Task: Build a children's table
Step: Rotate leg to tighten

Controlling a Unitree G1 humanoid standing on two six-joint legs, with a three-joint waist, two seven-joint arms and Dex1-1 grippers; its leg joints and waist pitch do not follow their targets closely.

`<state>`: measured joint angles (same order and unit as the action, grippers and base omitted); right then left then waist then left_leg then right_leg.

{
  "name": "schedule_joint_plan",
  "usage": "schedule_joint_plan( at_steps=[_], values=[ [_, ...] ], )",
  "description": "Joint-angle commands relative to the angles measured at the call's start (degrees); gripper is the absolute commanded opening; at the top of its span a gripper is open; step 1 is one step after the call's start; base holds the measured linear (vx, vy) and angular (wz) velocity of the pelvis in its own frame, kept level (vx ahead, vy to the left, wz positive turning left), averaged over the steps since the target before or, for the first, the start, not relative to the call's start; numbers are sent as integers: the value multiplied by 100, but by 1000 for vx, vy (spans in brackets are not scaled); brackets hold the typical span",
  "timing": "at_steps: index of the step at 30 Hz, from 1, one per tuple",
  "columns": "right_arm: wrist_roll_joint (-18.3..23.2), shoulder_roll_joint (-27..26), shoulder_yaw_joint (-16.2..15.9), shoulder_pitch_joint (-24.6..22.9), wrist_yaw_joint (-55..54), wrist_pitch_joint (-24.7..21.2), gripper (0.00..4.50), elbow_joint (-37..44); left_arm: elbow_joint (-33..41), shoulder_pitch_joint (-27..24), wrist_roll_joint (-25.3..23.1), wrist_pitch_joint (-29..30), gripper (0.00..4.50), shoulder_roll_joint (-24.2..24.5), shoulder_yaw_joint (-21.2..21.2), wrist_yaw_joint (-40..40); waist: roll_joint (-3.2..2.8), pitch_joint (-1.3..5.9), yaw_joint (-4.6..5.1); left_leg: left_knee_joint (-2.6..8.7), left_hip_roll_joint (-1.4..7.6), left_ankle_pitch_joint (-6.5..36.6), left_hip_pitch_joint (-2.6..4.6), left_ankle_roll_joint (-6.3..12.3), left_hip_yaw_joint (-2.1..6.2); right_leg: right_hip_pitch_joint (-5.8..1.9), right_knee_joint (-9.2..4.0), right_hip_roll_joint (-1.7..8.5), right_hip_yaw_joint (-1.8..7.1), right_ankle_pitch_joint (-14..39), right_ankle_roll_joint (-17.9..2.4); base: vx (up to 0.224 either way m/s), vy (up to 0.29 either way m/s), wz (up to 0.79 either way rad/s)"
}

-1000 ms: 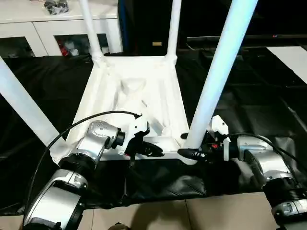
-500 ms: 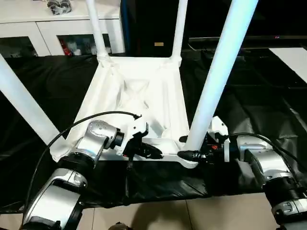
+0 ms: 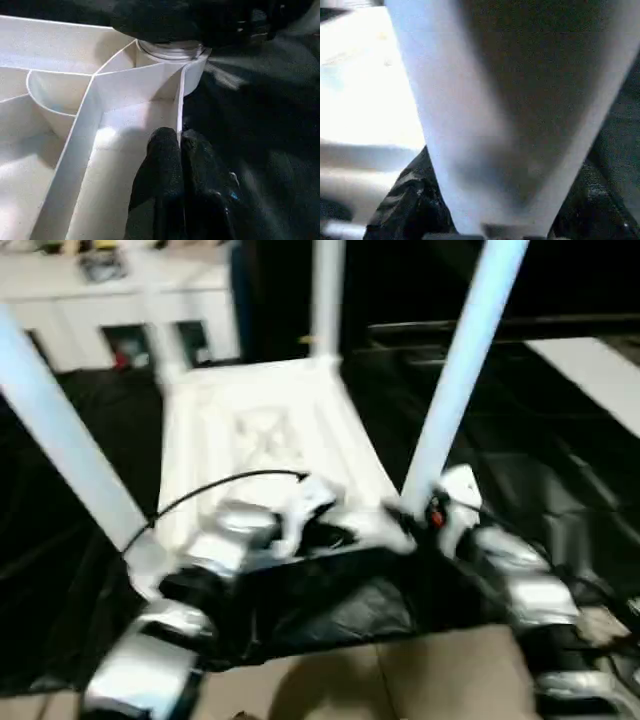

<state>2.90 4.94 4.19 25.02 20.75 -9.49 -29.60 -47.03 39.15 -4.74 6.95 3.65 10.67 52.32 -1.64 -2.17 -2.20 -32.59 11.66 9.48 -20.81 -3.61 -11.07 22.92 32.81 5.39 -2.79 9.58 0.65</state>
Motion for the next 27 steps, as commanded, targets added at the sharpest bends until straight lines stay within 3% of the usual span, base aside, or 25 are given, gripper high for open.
schedule_joint_plan(
  at_steps=[1,2,3,4,5,6,7,11,12,16,18,19,20,22,24,25,27],
  values=[
    [131,-498,-317,-42,-86,-393,212,-235,211,29,130,-24,0,-442,152,-123,31,226,34,400,26,2713,149,-65,145,-52,-689,226,13,3934,-355,0,0,0],
    [49,-565,-369,-22,-226,-355,212,-237,249,5,107,-34,0,-474,184,-133,32,234,55,412,28,2746,131,-38,160,-78,-697,229,-10,3874,-343,0,0,0],
    [-121,-609,-496,-26,-335,-239,212,-226,293,-23,89,-35,0,-488,219,-133,-6,241,70,448,55,2787,117,-31,180,-103,-692,230,-23,3676,-385,0,0,0],
    [-216,-617,-563,-50,-364,-97,264,-204,313,-38,77,-56,0,-471,238,-112,40,244,84,462,66,2798,99,-26,184,-117,-693,230,-35,3568,-408,0,0,0],
    [-242,-623,-573,-62,-386,-31,276,-190,325,-46,68,-67,0,-460,247,-95,-4,255,80,490,81,2809,85,-41,208,-148,-660,237,-41,3299,-482,0,0,0],
    [-206,-648,-512,-75,-433,71,278,-159,351,-62,45,-68,0,-431,246,-85,-3,254,85,502,86,2850,87,-41,202,-145,-655,235,-36,3091,-553,0,0,0],
    [-206,-648,-512,-75,-433,71,284,-159,351,-62,45,-68,0,-431,246,-85,48,259,85,501,87,2833,88,-24,192,-147,-653,238,-30,3016,-586,0,0,0],
    [-99,-492,-363,-56,-270,229,322,-116,447,-100,73,-73,0,-220,255,93,55,262,51,502,93,2609,77,40,159,-153,-598,258,31,2665,-778,0,0,0],
    [27,-361,-337,-56,71,270,334,-102,476,-101,97,-86,0,-88,250,264,85,265,43,497,88,2530,63,90,148,-174,-585,259,32,2594,-804,0,0,0],
    [162,-42,-448,-71,1000,346,367,-90,404,-30,111,-182,0,185,255,663,74,279,17,482,94,2168,23,200,117,-208,-546,270,59,2264,-913,0,0,0],
    [170,134,-577,-89,1447,388,380,-79,361,20,113,-233,0,302,256,846,49,307,-2,456,111,1926,24,236,100,-222,-496,263,70,1841,-1059,0,0,0],
    [181,166,-601,-93,1536,391,380,-75,357,28,115,-237,0,321,254,885,69,316,-6,434,105,1829,25,273,81,-226,-466,256,75,1662,-1163,0,0,0],
    [283,434,-774,-120,2299,408,380,-26,314,101,168,-269,0,459,245,1198,-4,311,-18,436,110,1806,33,267,84,-217,-459,261,80,1628,-1205,0,0,0],
    [372,671,-915,-141,2954,401,380,16,279,154,196,-302,0,573,264,1469,35,311,-25,400,101,1872,45,315,56,-212,-456,230,81,1565,-1280,0,0,0],
    [431,895,-1049,-149,3539,430,380,41,273,193,212,-331,0,681,304,1741,4,346,-84,366,128,1514,9,408,37,-271,-369,230,68,1075,-1442,0,0,0],
    [504,971,-1097,-149,3837,351,380,78,254,214,231,-353,0,727,311,1844,-61,361,-105,358,140,1401,22,413,46,-270,-337,233,64,889,-1502,0,0,0],
    [625,1176,-1226,-79,4524,195,380,57,194,263,316,-435,0,863,335,2260,-11,369,-157,324,135,1204,19,537,28,-296,-275,210,53,405,-1688,0,0,0]
  ],
)
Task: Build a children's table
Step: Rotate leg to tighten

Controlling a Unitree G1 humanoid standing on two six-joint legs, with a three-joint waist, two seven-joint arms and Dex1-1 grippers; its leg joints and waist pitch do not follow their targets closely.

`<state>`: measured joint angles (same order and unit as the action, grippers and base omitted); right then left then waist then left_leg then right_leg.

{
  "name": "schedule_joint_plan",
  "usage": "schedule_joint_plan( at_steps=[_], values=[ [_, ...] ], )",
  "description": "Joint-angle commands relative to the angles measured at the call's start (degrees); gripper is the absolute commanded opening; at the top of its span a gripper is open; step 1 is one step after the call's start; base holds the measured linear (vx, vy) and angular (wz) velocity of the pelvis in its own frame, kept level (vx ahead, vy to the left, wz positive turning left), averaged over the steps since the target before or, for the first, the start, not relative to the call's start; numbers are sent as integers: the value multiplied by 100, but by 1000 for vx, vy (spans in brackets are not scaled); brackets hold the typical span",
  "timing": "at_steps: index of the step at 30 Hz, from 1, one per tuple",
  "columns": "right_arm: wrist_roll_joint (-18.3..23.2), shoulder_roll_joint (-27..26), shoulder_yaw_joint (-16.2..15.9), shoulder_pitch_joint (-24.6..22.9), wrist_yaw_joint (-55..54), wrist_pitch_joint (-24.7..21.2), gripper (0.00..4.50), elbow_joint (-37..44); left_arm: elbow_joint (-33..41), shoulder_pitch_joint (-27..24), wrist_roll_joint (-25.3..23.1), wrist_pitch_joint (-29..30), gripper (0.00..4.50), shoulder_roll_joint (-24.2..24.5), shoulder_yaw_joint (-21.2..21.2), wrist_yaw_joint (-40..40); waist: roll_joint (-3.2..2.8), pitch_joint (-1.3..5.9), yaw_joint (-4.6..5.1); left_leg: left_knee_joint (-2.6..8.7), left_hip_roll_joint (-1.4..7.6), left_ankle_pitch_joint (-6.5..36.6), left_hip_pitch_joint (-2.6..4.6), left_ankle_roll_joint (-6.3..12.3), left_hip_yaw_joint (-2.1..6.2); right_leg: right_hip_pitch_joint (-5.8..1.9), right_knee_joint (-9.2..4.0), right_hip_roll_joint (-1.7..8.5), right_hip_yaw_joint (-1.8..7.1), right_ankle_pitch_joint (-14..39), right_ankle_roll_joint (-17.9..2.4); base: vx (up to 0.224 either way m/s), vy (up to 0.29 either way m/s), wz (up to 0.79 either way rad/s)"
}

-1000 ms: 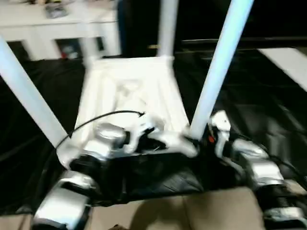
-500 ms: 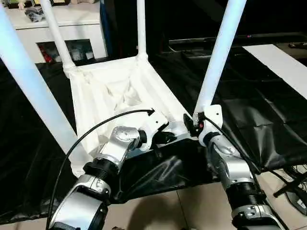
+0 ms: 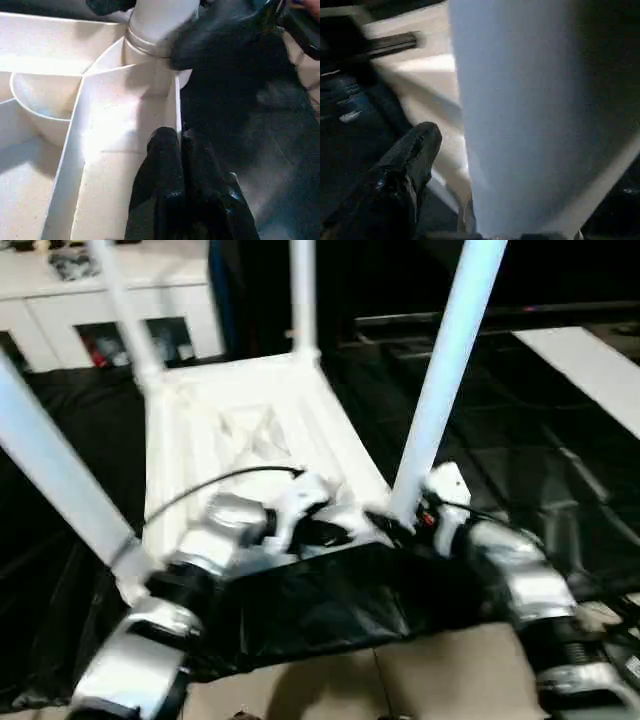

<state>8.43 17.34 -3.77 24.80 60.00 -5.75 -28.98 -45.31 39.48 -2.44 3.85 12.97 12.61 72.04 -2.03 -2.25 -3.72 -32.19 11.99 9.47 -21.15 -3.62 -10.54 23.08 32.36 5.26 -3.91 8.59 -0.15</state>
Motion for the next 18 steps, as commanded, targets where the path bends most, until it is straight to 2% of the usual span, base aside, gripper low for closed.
schedule_joint_plan(
  at_steps=[1,5,6,7,8,9,11,13,15,17,18],
  values=[
    [79,27,-507,10,885,-198,380,-81,-22,256,107,-206,0,4,162,493,18,383,-30,277,99,1176,56,576,-22,-313,-219,233,162,490,-1649,0,0,0],
    [94,105,-620,141,1304,-276,348,-246,-144,329,143,-235,0,93,149,716,24,360,-82,294,118,1278,67,496,-20,-301,-228,248,166,804,-1624,0,0,0],
    [101,124,-653,167,1401,-297,348,-277,-181,352,152,-237,0,105,143,757,64,353,-108,298,115,1376,83,452,-22,-291,-241,252,166,1054,-1587,0,0,0],
    [110,143,-685,191,1493,-327,338,-305,-221,377,164,-231,0,112,133,790,55,352,-115,301,114,1427,90,426,-24,-289,-249,253,168,1163,-1564,0,0,0],
    [114,155,-727,219,1604,-351,326,-338,-289,413,169,-249,0,122,115,816,82,334,-128,310,123,1539,102,382,-33,-269,-278,257,176,1366,-1512,0,0,0],
    [91,173,-801,270,1767,-344,317,-400,-426,481,163,-303,0,142,91,839,134,329,-141,319,125,1599,96,350,-32,-270,-286,272,178,1561,-1453,0,0,0],
    [83,180,-826,287,1817,-333,306,-421,-475,505,163,-326,0,151,87,857,115,318,-158,323,127,1649,108,297,-36,-247,-301,284,186,1781,-1367,0,0,0],
    [83,152,-856,345,1916,-361,284,-504,-572,565,180,-326,0,167,50,851,159,319,-165,323,124,1618,99,283,-41,-250,-295,290,185,1840,-1328,0,0,0],
    [65,121,-874,388,1985,-358,270,-568,-622,594,184,-332,0,186,26,843,136,323,-174,322,131,1536,94,287,-40,-244,-288,304,185,1825,-1316,0,0,0],
    [68,103,-885,423,2031,-338,249,-622,-661,603,183,-353,0,194,10,876,143,329,-178,317,127,1471,87,308,-42,-250,-276,302,181,1745,-1318,0,0,0],
    [72,104,-888,432,2047,-323,249,-642,-685,610,179,-369,0,191,5,888,122,333,-178,317,127,1440,83,316,-41,-254,-270,300,179,1666,-1334,0,0,0]
  ],
)
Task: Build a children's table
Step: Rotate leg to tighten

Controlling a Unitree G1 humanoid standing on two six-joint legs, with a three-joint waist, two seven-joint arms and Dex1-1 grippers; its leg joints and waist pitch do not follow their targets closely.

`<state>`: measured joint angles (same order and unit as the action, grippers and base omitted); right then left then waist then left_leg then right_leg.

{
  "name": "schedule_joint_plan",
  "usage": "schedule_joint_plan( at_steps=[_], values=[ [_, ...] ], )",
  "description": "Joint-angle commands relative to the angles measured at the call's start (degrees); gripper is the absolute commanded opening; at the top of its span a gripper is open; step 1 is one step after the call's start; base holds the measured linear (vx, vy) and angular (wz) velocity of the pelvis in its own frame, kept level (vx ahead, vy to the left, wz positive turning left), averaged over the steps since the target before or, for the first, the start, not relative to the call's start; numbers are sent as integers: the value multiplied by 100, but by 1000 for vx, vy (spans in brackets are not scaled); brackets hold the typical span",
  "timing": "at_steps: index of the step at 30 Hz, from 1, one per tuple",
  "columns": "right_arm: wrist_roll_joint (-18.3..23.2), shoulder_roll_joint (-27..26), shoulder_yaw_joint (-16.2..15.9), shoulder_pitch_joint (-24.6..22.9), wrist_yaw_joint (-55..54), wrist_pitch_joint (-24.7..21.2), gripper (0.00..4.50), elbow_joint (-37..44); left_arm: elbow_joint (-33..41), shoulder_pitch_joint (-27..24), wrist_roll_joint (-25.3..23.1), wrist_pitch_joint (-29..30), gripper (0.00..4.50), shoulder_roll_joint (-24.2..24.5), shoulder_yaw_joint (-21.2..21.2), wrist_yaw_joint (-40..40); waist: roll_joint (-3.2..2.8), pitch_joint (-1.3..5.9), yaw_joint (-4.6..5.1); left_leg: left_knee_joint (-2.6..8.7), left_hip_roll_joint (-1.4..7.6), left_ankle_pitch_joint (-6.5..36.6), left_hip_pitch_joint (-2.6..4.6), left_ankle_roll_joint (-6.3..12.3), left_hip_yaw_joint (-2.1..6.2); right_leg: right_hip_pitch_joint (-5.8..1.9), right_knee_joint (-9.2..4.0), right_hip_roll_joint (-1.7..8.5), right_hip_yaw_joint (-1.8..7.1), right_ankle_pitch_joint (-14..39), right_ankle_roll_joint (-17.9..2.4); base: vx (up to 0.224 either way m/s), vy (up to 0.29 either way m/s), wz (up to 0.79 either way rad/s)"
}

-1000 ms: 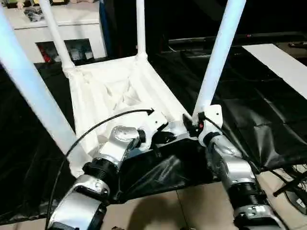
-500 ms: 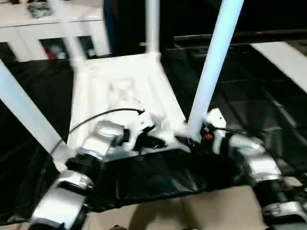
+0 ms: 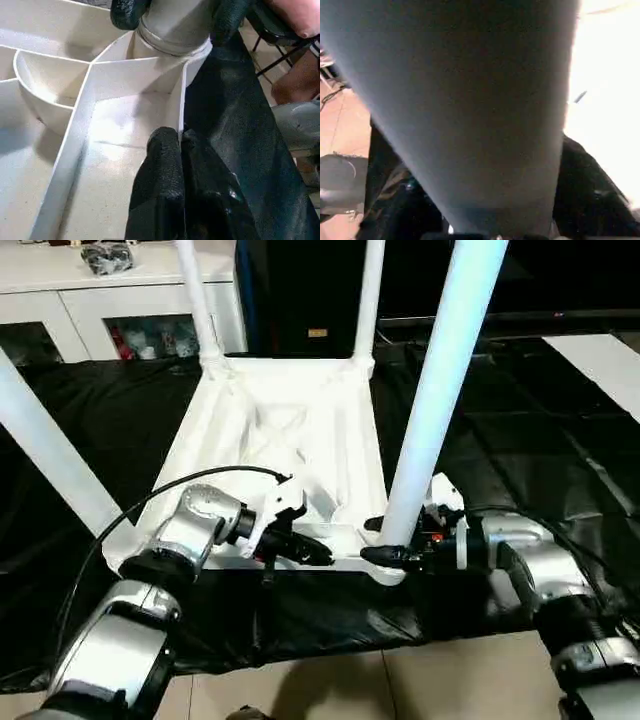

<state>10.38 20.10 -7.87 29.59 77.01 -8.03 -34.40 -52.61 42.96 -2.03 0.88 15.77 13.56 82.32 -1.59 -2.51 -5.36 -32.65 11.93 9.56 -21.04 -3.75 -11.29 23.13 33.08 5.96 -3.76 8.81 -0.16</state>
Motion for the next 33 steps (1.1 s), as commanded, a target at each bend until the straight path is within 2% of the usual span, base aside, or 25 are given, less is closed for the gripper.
schedule_joint_plan(
  at_steps=[1,2,5,6,7,8,11,12,13,14,15,16,17,18,19,20,22,24,25,26,28,29,30,32,33],
  values=[
    [-116,-175,-481,-36,358,-87,235,-118,24,260,135,-90,0,-88,-95,-126,85,358,-12,362,130,1423,67,336,32,-260,-341,228,162,1615,-1343,0,0,0],
    [-113,-176,-483,-31,368,-81,233,-130,8,259,132,-103,0,-88,-98,-116,66,360,-13,361,131,1434,65,334,34,-262,-338,230,160,1589,-1359,0,0,0],
    [-116,-189,-487,-31,374,-62,227,-150,-31,253,130,-129,0,-86,-99,-99,78,357,-12,362,129,1482,71,329,32,-261,-347,233,158,1649,-1357,0,0,0],
    [-115,-188,-487,-32,375,-62,224,-149,-33,253,129,-129,0,-87,-99,-99,28,356,-13,366,131,1500,74,316,38,-261,-344,234,159,1657,-1362,0,0,0],
    [-114,-188,-486,-35,375,-64,223,-146,-34,253,129,-129,0,-88,-99,-101,57,359,-4,365,128,1517,72,311,33,-265,-350,225,156,1645,-1355,0,0,0],
    [-70,-200,-453,-125,335,-107,223,-51,-65,256,112,-126,0,-116,-107,-201,23,361,-4,365,127,1522,73,303,35,-266,-349,224,158,1605,-1365,0,0,0],
    [110,-349,-218,-344,-60,-239,221,175,-77,268,96,-69,0,-225,-177,-594,31,362,-19,365,132,1533,84,310,31,-261,-349,221,162,1514,-1386,0,0,0],
    [118,-356,-205,-353,-81,-241,221,183,-75,267,94,-66,0,-231,-180,-616,37,359,-26,374,133,1560,83,300,35,-264,-351,217,157,1571,-1368,0,0,0],
    [106,-545,-3,-490,-728,-208,221,256,15,230,96,14,0,-345,-214,-887,51,353,-23,380,135,1591,80,284,36,-259,-356,221,156,1639,-1351,0,0,0],
    [74,-622,72,-554,-1015,-122,220,277,88,195,107,86,0,-435,-244,-1078,33,334,-23,394,137,1724,97,211,37,-231,-383,233,159,1880,-1297,0,0,0],
    [74,-622,72,-554,-1015,-122,219,277,88,195,107,86,0,-435,-244,-1078,52,322,-3,406,124,1871,103,144,48,-233,-417,236,147,2224,-1192,0,0,0],
    [-43,-795,188,-606,-1637,-3,219,223,236,115,132,209,0,-615,-275,-1358,58,319,-2,403,116,1931,119,131,49,-221,-441,237,144,2390,-1135,0,0,0],
    [-141,-938,276,-617,-2128,78,217,151,342,50,145,295,0,-746,-287,-1537,26,307,23,417,124,2009,123,64,65,-198,-465,256,155,2580,-1064,0,0,0],
    [-141,-938,276,-617,-2128,78,216,151,342,50,145,295,0,-746,-287,-1537,42,298,61,425,106,2104,122,8,83,-193,-489,249,136,2789,-973,0,0,0],
    [-153,-1308,566,-532,-3113,-85,216,11,496,-62,111,402,0,-1010,-283,-1958,48,302,79,428,91,2134,113,12,89,-208,-503,245,126,2891,-909,0,0,0],
    [-153,-1310,568,-532,-3119,-86,210,11,497,-62,111,403,0,-1012,-283,-1960,33,285,159,444,73,2255,92,-36,117,-203,-546,247,95,3171,-761,0,0,0],
    [-161,-1426,658,-500,-3425,-138,209,-20,537,-96,98,434,0,-1091,-279,-2090,37,287,203,431,59,2334,109,-8,116,-180,-584,240,89,3313,-670,0,0,0],
    [-257,-1788,819,-353,-4264,-201,209,-135,641,-178,68,505,0,-1324,-248,-2450,33,283,262,420,44,2395,113,20,118,-153,-613,227,77,3427,-607,0,0,0],
    [-297,-1959,871,-276,-4628,-178,209,-200,696,-219,22,516,0,-1409,-202,-2592,62,278,320,422,32,2450,94,28,129,-145,-633,216,56,3549,-537,0,0,0],
    [-317,-2108,923,-199,-4942,-180,209,-269,738,-249,-27,515,0,-1459,-154,-2679,39,274,352,423,26,2466,88,16,141,-141,-643,223,46,3645,-482,0,0,0],
    [-359,-2228,963,-141,-5179,-184,209,-318,820,-291,-63,553,0,-1478,-106,-2708,33,269,377,426,27,2526,89,9,156,-134,-656,225,31,3725,-437,0,0,0],
    [-413,-2296,942,-117,-5265,-166,209,-323,878,-320,-77,581,0,-1481,-87,-2722,66,266,401,427,16,2587,74,21,162,-138,-677,215,9,3810,-370,0,0,0],
    [-413,-2296,942,-117,-5265,-166,209,-323,878,-320,-77,581,0,-1481,-87,-2722,42,267,398,431,18,2611,80,20,172,-140,-674,223,4,3827,-359,0,0,0],
    [-450,-2356,856,-130,-5180,-55,209,-251,940,-357,-108,582,0,-1403,-58,-2686,-9,291,424,478,54,2676,73,37,204,-177,-673,221,-14,3396,-450,0,0,0],
    [-450,-2356,856,-130,-5180,-55,244,-251,940,-357,-108,582,0,-1403,-58,-2686,-19,295,422,489,66,2675,74,33,208,-182,-660,220,-13,3245,-501,0,0,0]
  ],
)
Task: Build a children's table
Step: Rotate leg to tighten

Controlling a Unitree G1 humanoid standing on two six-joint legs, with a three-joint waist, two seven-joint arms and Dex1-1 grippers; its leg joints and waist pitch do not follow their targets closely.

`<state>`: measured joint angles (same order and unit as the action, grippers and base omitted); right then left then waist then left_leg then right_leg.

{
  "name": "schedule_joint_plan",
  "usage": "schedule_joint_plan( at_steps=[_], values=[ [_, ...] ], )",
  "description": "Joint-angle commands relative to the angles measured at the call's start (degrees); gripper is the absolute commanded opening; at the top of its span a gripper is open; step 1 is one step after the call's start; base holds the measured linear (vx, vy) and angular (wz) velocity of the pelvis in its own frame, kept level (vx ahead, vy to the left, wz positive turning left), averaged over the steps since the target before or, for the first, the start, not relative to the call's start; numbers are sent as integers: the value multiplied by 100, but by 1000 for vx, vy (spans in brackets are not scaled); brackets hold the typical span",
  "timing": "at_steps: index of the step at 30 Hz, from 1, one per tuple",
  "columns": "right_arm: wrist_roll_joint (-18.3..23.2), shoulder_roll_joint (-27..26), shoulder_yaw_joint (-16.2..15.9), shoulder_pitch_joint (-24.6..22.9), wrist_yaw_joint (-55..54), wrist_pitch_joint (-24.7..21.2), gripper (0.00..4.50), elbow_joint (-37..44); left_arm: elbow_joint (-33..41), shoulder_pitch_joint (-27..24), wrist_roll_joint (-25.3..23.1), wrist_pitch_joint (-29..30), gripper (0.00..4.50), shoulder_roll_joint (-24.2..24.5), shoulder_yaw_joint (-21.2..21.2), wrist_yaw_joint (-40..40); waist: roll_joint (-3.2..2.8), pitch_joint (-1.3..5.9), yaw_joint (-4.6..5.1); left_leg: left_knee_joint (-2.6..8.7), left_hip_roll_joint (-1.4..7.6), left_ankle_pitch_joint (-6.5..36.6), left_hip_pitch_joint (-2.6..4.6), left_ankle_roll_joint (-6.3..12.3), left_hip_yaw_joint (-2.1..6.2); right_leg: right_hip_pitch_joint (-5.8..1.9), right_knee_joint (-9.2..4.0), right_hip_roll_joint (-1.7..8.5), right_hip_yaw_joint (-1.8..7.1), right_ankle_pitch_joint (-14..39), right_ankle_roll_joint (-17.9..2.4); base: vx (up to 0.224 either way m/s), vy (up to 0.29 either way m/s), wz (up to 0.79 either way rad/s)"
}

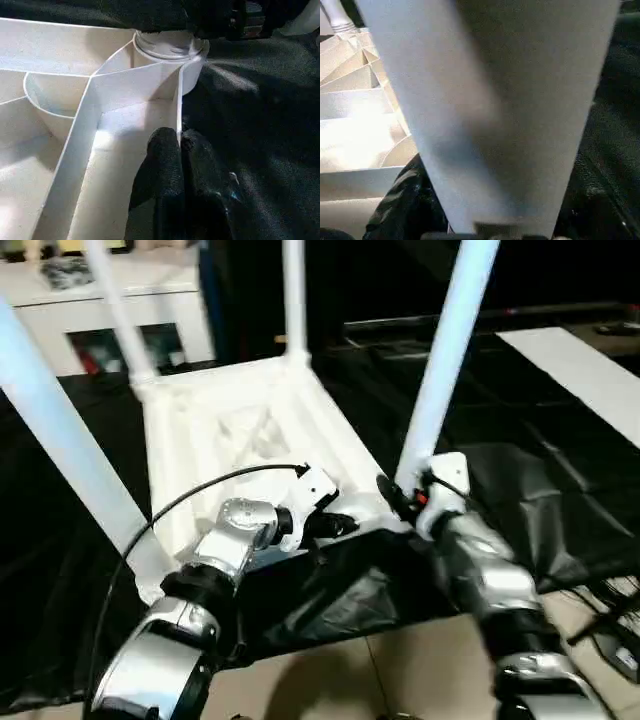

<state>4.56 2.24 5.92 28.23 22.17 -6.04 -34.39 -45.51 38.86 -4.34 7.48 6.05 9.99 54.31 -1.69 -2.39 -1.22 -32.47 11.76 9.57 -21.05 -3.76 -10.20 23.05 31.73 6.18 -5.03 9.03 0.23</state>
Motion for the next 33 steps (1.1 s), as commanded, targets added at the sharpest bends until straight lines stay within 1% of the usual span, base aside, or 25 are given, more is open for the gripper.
schedule_joint_plan(
  at_steps=[1,2,4,5,7,8,9,11,12,13,14,15,16,17,18,20,21,23,25,27,28,30,31,32,33],
  values=[
    [86,-542,-597,-18,381,-165,278,-197,222,48,100,-103,0,-384,303,106,-8,278,9,477,87,2693,76,33,96,-169,-523,193,116,3106,-587,0,0,0],
    [85,-484,-600,-37,454,-100,278,-162,219,41,83,-125,0,-337,301,122,36,277,15,473,81,2717,77,36,79,-163,-511,184,123,2965,-659,0,0,0],
    [81,-346,-548,-47,513,-28,284,-128,253,22,89,-125,0,-265,288,159,22,283,9,471,81,2669,78,68,72,-173,-485,201,141,2823,-756,0,0,0],
    [94,-242,-516,-43,614,3,313,-127,282,7,86,-122,0,-214,283,204,36,287,4,467,87,2591,75,86,56,-174,-471,208,157,2689,-829,0,0,0],
    [172,-61,-515,-58,970,-14,326,-83,286,7,88,-150,0,-121,285,332,31,290,-5,460,88,2483,63,125,43,-190,-448,208,171,2536,-901,0,0,0],
    [195,99,-564,-87,1293,-32,333,-41,288,15,89,-180,0,-47,289,424,33,291,-11,457,87,2469,70,144,39,-194,-449,208,169,2512,-922,0,0,0],
    [195,99,-564,-87,1293,-32,345,-41,288,15,89,-180,0,-47,289,424,36,301,-25,449,93,2379,58,179,35,-217,-428,208,177,2362,-966,0,0,0],
    [196,366,-686,-136,1823,-25,367,24,300,34,126,-193,0,64,286,627,41,321,-41,432,97,2113,34,247,17,-253,-379,210,193,1990,-1098,0,0,0],
    [196,366,-686,-136,1823,-25,372,24,300,34,126,-193,0,64,286,627,45,326,-47,420,96,2031,34,269,4,-250,-366,210,201,1883,-1141,0,0,0],
    [203,505,-758,-157,2122,-23,372,58,295,51,153,-206,0,121,279,750,28,328,-54,414,97,1970,38,286,0,-247,-353,214,207,1795,-1187,0,0,0],
    [245,692,-863,-190,2592,-26,372,118,266,76,178,-237,0,209,284,943,35,348,-86,388,97,1796,42,354,-16,-265,-325,208,203,1591,-1281,0,0,0],
    [245,692,-863,-190,2592,-26,372,118,266,76,178,-237,0,209,284,943,41,352,-104,374,99,1739,45,378,-24,-269,-311,203,203,1513,-1315,0,0,0],
    [277,860,-959,-214,3004,-45,372,168,236,103,192,-308,0,291,294,1116,35,358,-118,364,101,1658,49,403,-37,-266,-298,208,207,1414,-1353,0,0,0],
    [324,1069,-1065,-218,3549,-92,372,191,186,138,213,-407,0,411,312,1374,30,378,-161,343,113,1319,7,495,-42,-318,-230,189,185,997,-1452,0,0,0],
    [324,1069,-1065,-218,3549,-92,372,191,186,138,213,-407,0,411,312,1374,21,388,-187,336,124,1259,25,536,-41,-317,-215,184,176,868,-1500,0,0,0],
    [392,1329,-1193,-197,4236,-149,372,177,125,177,289,-530,0,560,330,1768,18,392,-238,311,130,1121,24,639,-51,-323,-167,184,171,556,-1631,0,0,0],
    [397,1340,-1199,-194,4271,-154,372,172,122,178,294,-534,0,568,332,1795,16,394,-253,309,137,1128,30,643,-54,-321,-161,190,173,545,-1650,0,0,0],
    [455,1530,-1350,-124,4914,-211,372,59,49,226,395,-585,0,704,347,2285,18,391,-288,313,141,1153,45,651,-55,-320,-162,188,171,585,-1689,0,0,0],
    [441,1574,-1428,-84,5104,-230,372,-8,-15,278,417,-597,0,723,323,2362,12,381,-324,326,156,1224,53,602,-51,-309,-167,199,175,730,-1683,0,0,0],
    [423,1585,-1472,-57,5203,-238,347,-51,-64,315,426,-604,0,727,307,2384,17,368,-360,336,161,1399,76,496,-58,-290,-182,200,182,960,-1646,0,0,0],
    [392,1586,-1518,-31,5279,-222,347,-103,-120,352,419,-625,0,736,304,2403,27,355,-387,347,162,1534,89,409,-63,-276,-202,209,187,1154,-1602,0,0,0],
    [331,1572,-1669,14,5505,-255,328,-173,-269,449,412,-695,0,764,312,2461,35,350,-393,360,155,1674,88,303,-59,-274,-213,217,189,1431,-1505,0,0,0],
    [329,1572,-1673,15,5509,-255,328,-174,-271,451,412,-696,0,765,312,2461,45,343,-395,362,152,1717,81,283,-64,-275,-222,223,194,1521,-1459,0,0,0],
    [322,1570,-1718,21,5577,-249,304,-184,-308,478,418,-709,0,775,311,2482,48,344,-400,363,154,1731,85,276,-65,-274,-225,232,196,1566,-1441,0,0,0],
    [323,1571,-1760,29,5647,-251,299,-201,-355,505,414,-728,0,785,297,2513,49,345,-406,361,154,1740,87,274,-68,-270,-230,237,196,1636,-1414,0,0,0]
  ],
)
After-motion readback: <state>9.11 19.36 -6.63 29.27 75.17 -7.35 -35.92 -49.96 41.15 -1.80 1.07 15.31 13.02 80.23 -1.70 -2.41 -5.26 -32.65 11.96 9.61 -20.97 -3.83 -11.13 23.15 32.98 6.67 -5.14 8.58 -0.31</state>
